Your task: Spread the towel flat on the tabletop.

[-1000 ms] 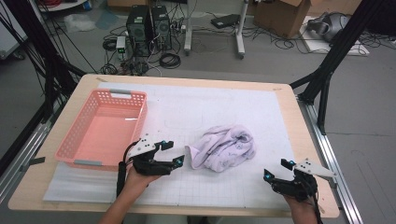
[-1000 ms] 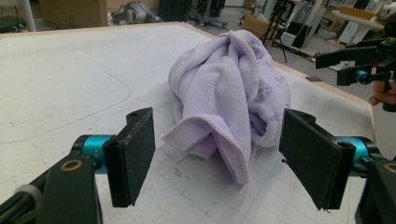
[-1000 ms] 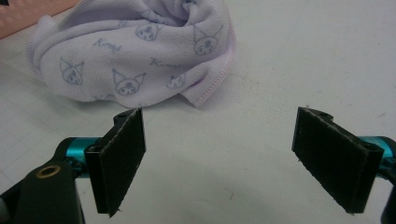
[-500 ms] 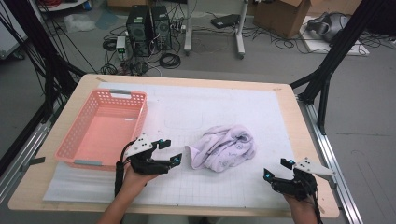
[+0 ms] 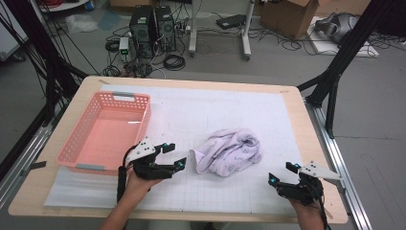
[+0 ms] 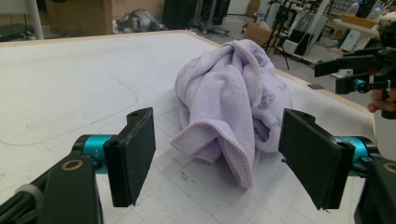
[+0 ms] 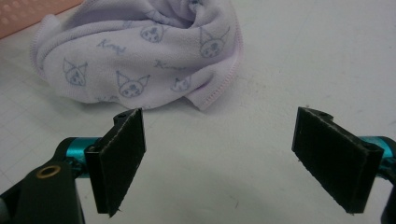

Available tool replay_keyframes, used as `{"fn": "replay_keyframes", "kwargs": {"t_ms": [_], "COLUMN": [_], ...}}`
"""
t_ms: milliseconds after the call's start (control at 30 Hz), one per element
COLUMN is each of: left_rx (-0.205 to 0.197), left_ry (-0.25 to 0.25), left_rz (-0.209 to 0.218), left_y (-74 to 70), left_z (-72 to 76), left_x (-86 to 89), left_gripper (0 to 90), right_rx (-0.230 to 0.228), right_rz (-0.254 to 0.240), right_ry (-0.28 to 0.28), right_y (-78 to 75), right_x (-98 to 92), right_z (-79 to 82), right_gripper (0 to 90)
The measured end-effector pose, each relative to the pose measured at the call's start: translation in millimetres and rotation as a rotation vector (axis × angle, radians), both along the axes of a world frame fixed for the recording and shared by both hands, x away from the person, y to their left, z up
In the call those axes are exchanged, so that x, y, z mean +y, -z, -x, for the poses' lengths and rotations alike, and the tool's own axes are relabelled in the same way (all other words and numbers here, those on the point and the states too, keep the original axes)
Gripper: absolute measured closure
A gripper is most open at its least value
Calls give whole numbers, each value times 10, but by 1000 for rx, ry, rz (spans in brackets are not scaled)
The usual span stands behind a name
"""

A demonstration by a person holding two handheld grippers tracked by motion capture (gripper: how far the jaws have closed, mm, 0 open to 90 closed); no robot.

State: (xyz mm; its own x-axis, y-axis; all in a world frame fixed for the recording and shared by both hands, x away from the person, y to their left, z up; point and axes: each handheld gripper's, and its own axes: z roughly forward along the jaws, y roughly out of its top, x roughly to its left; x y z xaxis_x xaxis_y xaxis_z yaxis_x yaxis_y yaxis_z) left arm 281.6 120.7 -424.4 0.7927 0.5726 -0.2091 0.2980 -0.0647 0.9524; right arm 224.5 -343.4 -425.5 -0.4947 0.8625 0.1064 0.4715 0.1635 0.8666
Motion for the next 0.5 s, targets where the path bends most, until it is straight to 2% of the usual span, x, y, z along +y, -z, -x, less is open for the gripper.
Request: {"fn": "replay_keyframes", "kwargs": {"t_ms": [133,400,500], "left_rx": [4,10,23], "left_ry": [0,20,32], "left_rz": [-2,-24,-27], "left_y": [3,36,58], "left_z": [-3,-12,-11], "left_x": [8,-25,-54], "left_gripper": [279,338,350], "right_rx": [-1,8,35], "right_rz": [3,28,48], "right_ry": [-15,-85,-136], "right_y": [5,10,36], "right_x": [37,206,407], "right_z": [-37,-113,-225], "right_gripper": [160,159,162]}}
